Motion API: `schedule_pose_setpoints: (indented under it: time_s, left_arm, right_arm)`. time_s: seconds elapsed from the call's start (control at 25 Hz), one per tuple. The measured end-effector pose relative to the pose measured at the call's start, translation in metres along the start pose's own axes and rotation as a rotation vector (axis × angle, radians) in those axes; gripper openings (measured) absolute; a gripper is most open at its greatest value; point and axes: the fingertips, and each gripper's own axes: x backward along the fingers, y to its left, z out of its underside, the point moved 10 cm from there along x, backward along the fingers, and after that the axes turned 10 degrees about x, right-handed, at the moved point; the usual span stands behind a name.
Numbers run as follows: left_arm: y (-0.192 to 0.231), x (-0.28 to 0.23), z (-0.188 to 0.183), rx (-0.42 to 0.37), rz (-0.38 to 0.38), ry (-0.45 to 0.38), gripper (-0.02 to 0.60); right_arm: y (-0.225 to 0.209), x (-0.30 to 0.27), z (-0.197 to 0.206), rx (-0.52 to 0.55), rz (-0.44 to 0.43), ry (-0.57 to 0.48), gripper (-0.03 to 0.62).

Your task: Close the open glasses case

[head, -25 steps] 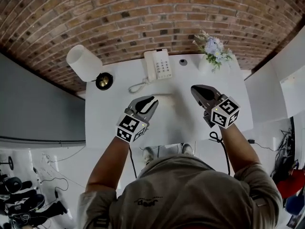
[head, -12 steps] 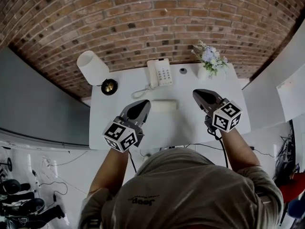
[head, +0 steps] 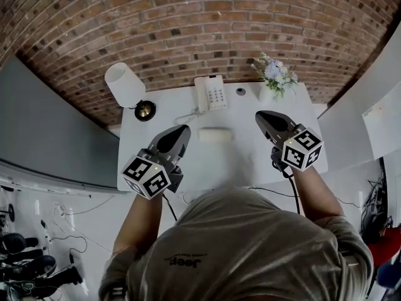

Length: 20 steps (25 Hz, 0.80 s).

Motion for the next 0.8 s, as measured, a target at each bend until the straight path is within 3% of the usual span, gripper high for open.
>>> schedule_pose_setpoints:
  time_s: [0.8]
  left_arm:
    - [-0.004,0.0016,0.0066,-0.007,0.002,0.015,-0.002]
  right_arm:
    - [0.0065,0.0009,-0.0018,0.054,-0.004,-0.006,0.008]
